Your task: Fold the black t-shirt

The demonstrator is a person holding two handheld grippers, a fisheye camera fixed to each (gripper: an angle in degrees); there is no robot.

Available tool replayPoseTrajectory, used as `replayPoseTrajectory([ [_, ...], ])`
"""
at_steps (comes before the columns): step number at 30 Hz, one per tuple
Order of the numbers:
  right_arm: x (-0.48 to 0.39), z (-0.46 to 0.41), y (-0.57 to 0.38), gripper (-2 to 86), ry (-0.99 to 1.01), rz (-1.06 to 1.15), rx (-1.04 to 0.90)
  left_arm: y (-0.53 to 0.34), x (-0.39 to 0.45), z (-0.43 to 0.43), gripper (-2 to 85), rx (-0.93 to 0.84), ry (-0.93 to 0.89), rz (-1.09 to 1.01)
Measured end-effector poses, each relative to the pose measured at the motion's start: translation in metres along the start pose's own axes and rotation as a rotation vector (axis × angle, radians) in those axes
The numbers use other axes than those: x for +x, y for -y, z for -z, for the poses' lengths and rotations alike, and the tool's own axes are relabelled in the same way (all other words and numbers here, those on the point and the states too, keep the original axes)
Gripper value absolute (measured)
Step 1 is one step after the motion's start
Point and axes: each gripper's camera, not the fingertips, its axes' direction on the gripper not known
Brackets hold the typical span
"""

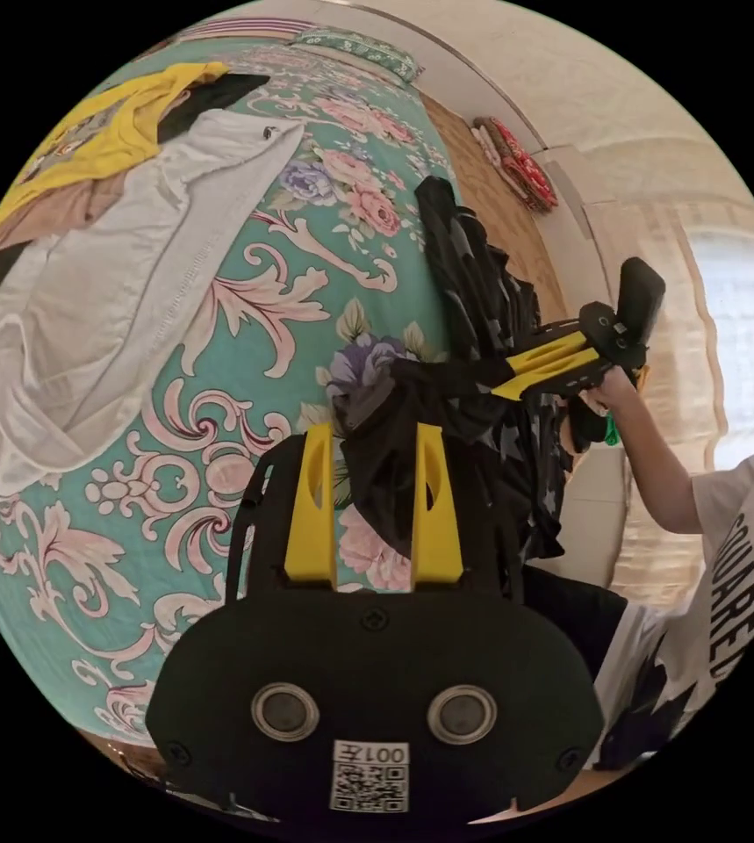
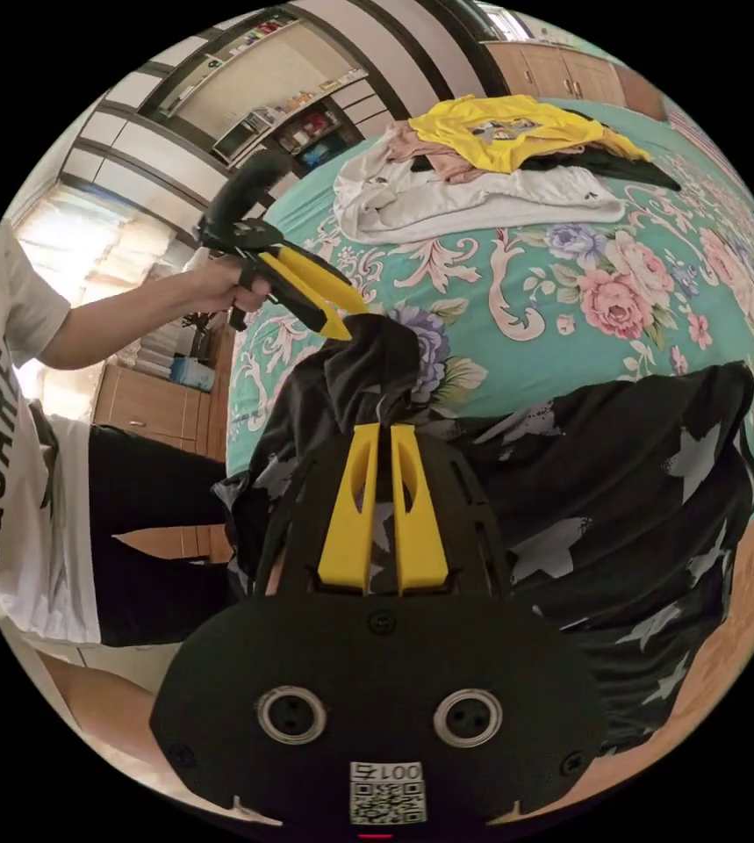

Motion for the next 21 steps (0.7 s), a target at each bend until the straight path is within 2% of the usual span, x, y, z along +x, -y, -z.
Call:
replayPoseTrajectory([
  [3,-0.012,0.012,-0.015,2.3,0.048,0.065,0.066,-0.001,-0.014,-0.013,9.4,-0.002,-0.100,0.027],
  [6,-0.020,0.017,-0.028,2.2,0.085,0.103,0.070,-0.005,-0.029,-0.020,5.2,0.067,-0.245,0.086],
  [8,-0.022,0.016,-0.034,2.1,0.060,0.097,0.061,-0.011,-0.038,-0.023,0.9,0.164,-0.366,0.113],
  [11,-0.021,0.018,-0.040,2.1,-0.040,0.060,0.095,-0.025,-0.045,-0.010,-1.1,0.327,-0.441,0.145],
  [14,-0.015,0.021,-0.033,2.0,-0.139,0.032,0.174,-0.047,-0.049,0.013,-1.4,0.472,-0.438,0.172],
  [17,-0.004,0.014,-0.007,2.0,-0.152,0.041,0.217,-0.067,-0.051,0.025,-1.4,0.475,-0.337,0.194],
  [21,-0.002,-0.022,0.042,2.1,-0.127,0.109,0.155,-0.087,-0.052,0.027,-1.3,0.455,-0.210,0.232],
])
